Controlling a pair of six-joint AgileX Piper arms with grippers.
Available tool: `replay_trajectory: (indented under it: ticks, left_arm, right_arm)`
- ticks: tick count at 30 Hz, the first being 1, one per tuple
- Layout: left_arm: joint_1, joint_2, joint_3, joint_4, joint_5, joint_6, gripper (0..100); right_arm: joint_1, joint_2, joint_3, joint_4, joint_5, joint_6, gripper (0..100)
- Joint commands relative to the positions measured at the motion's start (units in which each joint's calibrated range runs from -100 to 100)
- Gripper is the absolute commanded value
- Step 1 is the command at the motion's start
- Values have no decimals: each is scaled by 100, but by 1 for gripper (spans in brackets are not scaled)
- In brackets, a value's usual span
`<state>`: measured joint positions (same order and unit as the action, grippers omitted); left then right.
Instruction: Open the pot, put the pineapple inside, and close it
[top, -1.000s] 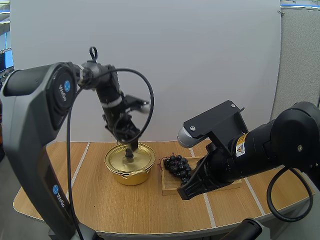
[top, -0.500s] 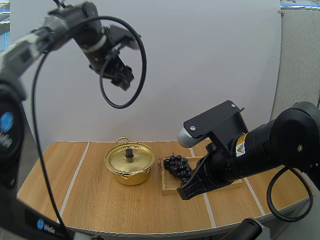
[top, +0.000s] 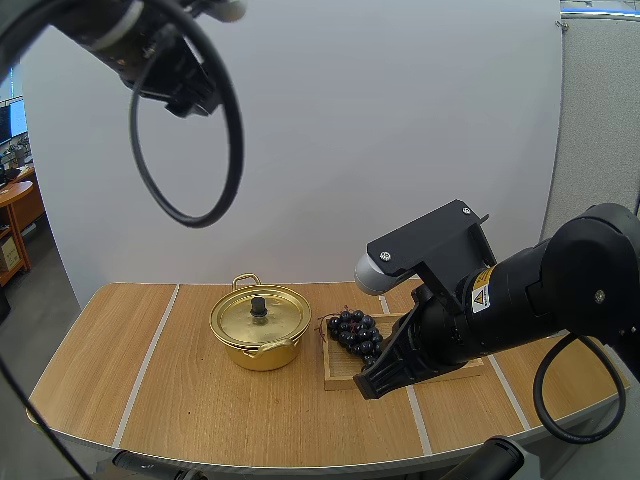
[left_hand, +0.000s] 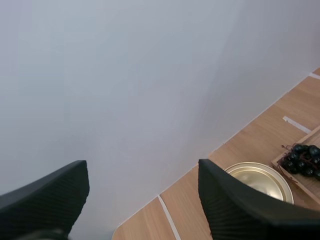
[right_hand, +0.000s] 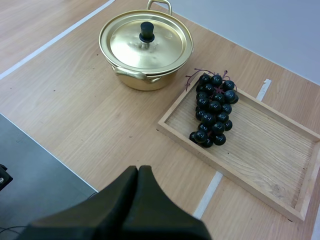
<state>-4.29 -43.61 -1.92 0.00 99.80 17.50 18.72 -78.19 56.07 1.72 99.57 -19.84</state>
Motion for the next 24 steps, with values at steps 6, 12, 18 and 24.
replay_trajectory:
  ticks: [6,12,18,24]
  left_arm:
    - [-11,-1014,140,0,20,-207,100]
    - [106,-1841,731,-104,20,-207,100]
    - [291,-2673,1647,-541,20,-215,100]
    - [355,-3556,2622,-670,20,-265,70]
  right_arm:
    - [-25,-54,7,-2,-106,14,0]
    - [-84,-54,7,-46,-122,14,0]
    - [-226,-79,7,-35,-122,14,0]
    - [-428,-573,7,-26,-141,14,0]
